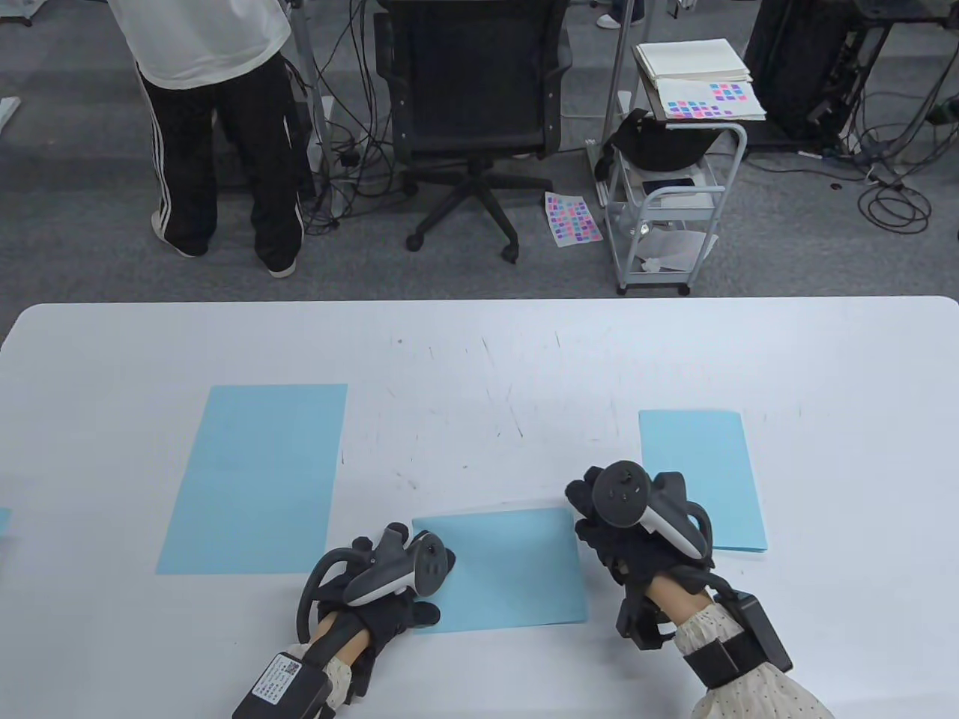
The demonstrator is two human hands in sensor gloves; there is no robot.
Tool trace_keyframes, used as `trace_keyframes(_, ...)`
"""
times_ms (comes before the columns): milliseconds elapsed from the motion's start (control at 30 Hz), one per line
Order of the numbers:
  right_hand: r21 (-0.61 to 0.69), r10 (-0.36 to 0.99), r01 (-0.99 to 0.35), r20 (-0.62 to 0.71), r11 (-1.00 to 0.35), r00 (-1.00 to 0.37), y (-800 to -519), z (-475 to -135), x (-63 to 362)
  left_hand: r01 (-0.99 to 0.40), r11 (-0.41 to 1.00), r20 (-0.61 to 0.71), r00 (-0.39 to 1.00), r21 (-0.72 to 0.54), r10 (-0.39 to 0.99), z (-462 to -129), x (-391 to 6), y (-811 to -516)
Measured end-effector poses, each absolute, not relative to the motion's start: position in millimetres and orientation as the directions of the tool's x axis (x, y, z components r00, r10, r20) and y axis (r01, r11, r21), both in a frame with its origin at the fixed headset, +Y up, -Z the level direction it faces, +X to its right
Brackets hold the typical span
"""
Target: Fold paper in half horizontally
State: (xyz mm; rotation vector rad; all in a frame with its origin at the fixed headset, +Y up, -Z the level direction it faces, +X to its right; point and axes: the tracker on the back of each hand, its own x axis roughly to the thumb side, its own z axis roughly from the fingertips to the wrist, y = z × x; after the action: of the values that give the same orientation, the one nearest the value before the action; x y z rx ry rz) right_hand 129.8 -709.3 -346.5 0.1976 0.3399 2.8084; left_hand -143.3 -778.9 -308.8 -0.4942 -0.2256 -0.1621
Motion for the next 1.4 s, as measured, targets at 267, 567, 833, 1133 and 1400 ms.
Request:
trace_keyframes(267, 0.317, 0.2, -0.092, 0.328, -0.944, -0.923, -742, -350, 40, 0.196, 0.868, 0.25, 0.964, -0.456, -0.086, -309, -144, -779)
trace_keyframes(567, 0.333, 0.091, 0.039, 0.366, -0.942, -0.926, -769, -351, 16, 0.206, 0.871, 0.26, 0.961, -0.446, -0.095, -310, -143, -779)
trace_keyframes(833, 0.337, 0.061, 0.068, 0.356, -0.939, -0.933, -769, -351, 19, 0.204, 0.87, 0.257, 0.962, -0.45, -0.093, -310, -143, -779)
trace_keyframes(1133, 0.34, 0.05, 0.07, 0.33, -0.938, -0.943, -769, -351, 29, 0.204, 0.865, 0.249, 0.964, -0.458, -0.095, -310, -143, -779)
trace_keyframes(1400, 0.344, 0.046, 0.065, 0.304, -0.937, -0.951, -769, -352, 43, 0.199, 0.863, 0.244, 0.965, -0.464, -0.092, -310, -144, -779)
